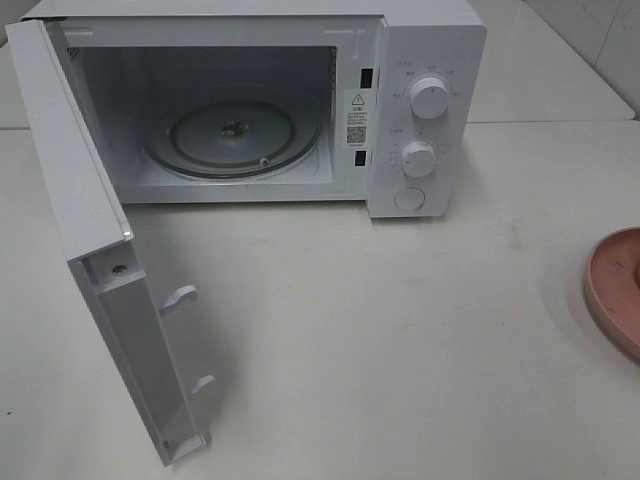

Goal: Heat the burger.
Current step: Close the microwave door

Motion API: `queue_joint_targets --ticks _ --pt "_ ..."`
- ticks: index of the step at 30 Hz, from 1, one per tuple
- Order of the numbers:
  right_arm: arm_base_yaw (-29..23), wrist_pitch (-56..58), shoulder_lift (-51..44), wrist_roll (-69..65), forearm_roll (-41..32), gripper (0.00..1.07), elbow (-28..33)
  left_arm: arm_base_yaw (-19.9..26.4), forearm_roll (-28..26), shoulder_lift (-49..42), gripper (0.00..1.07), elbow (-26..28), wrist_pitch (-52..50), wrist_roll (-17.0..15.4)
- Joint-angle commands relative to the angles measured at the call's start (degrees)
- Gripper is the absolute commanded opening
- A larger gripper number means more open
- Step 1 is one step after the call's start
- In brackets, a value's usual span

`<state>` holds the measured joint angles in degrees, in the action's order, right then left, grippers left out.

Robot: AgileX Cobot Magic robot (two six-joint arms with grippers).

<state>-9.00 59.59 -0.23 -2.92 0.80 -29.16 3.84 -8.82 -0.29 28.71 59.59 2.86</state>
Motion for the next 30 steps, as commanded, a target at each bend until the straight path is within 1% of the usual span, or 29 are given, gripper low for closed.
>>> queue_joint_targets --ticks 1,3,5,6,7,8,9,10,11,13,14,15,16,17,18,19,20,21,22,23,24,25,26,27,28,29,30 --pt "0.23 -0.11 -1.49 0.46 0.11 0.76 0.06 0.23 -0.92 -0.4 0.98 0.8 -1.55 -0.46" --pt "0.23 -0.11 -1.49 0.46 0.11 0.76 0.06 0.23 -0.92 0.11 0.98 1.2 -2.35 -0.52" --pt "0.23 -0.11 -1.49 0.46 0.11 0.76 0.06 0.23 -0.86 2.81 0.96 1.6 -6.7 -0.52" --pt "0.23 -0.11 -1.49 0.46 0.11 0.76 0.06 0.23 -0.86 2.81 0.96 1.6 -6.7 -0.52" --pt "0.23 -0.11 -1.49 0.46 0.11 0.76 0.06 0.23 -0.86 3.84 0.92 1.6 -8.08 -0.52" --pt "0.23 -0.11 -1.49 0.46 0.11 0.76 0.06 0.23 -0.86 6.3 0.85 1.6 -11.0 -0.52" --pt "0.23 -0.11 -1.49 0.46 0.11 0.76 0.06 0.23 -0.86 6.3 0.85 1.6 -11.0 -0.52" --pt "0.23 -0.11 -1.49 0.46 0.11 0.76 0.06 0.23 -0.86 7.33 0.81 1.6 -12.2 -0.52" --pt "0.23 -0.11 -1.49 0.46 0.11 0.76 0.06 0.23 -0.86 7.33 0.81 1.6 -12.2 -0.52" --pt "0.23 -0.11 -1.49 0.46 0.11 0.76 0.06 0.23 -0.69 12.43 0.61 1.6 -18.11 -0.4" --pt "0.23 -0.11 -1.49 0.46 0.11 0.76 0.06 0.23 -0.69 12.43 0.61 1.6 -18.11 -0.4" --pt "0.23 -0.11 -1.49 0.46 0.11 0.76 0.06 0.23 -0.69 13.58 0.56 1.6 -19.65 -0.4" --pt "0.23 -0.11 -1.49 0.46 0.11 0.76 0.06 0.23 -0.74 16.44 0.47 1.6 -22.17 -0.4" --pt "0.23 -0.11 -1.49 0.46 0.11 0.76 0.06 0.23 -0.74 16.44 0.47 1.6 -22.17 -0.4" --pt "0.23 -0.11 -1.49 0.46 0.11 0.76 0.06 0.23 -0.74 17.99 0.42 1.6 -23.03 -0.4" --pt "0.23 -0.11 -1.49 0.46 0.11 0.76 0.06 0.23 -0.63 21.14 0.29 1.6 -24.81 -0.4" --pt "0.23 -0.11 -1.49 0.46 0.11 0.76 0.06 0.23 -0.63 21.14 0.29 1.6 -24.81 -0.4" --pt "0.23 -0.11 -1.49 0.46 0.11 0.76 0.06 0.23 -0.63 23.03 0.21 1.55 -25.78 -0.4" --pt "0.23 -0.11 -1.49 0.46 0.11 0.76 0.06 0.23 -0.63 23.03 0.21 1.55 -25.78 -0.4" --pt "0.23 -0.11 -1.49 0.46 0.11 0.76 0.06 0.23 -0.63 26.47 0.04 1.2 -27.62 -0.4" --pt "0.23 -0.11 -1.49 0.46 0.11 0.76 0.06 0.23 -0.4 30.31 0.0 0.57 -30.42 0.11" --pt "0.23 -0.11 -1.49 0.46 0.11 0.76 0.06 0.23 -0.4 30.31 0.0 0.57 -30.42 0.11" --pt "0.23 -0.11 -1.49 0.46 0.11 0.76 0.06 0.23 -0.34 32.09 0.0 0.06 -32.37 0.8" --pt "0.23 -0.11 -1.49 0.46 0.11 0.76 0.06 0.23 -0.34 35.24 0.0 -1.09 -36.5 1.95" --pt "0.23 -0.11 -1.49 0.46 0.11 0.76 0.06 0.23 -0.34 35.24 0.0 -1.09 -36.5 1.95" --pt "0.23 -0.11 -1.49 0.46 0.11 0.76 0.06 0.23 -0.4 36.9 0.0 -1.83 -39.02 2.58" --pt "0.23 -0.11 -1.49 0.46 0.11 0.76 0.06 0.23 -0.74 39.71 0.0 -3.38 -43.89 3.55"
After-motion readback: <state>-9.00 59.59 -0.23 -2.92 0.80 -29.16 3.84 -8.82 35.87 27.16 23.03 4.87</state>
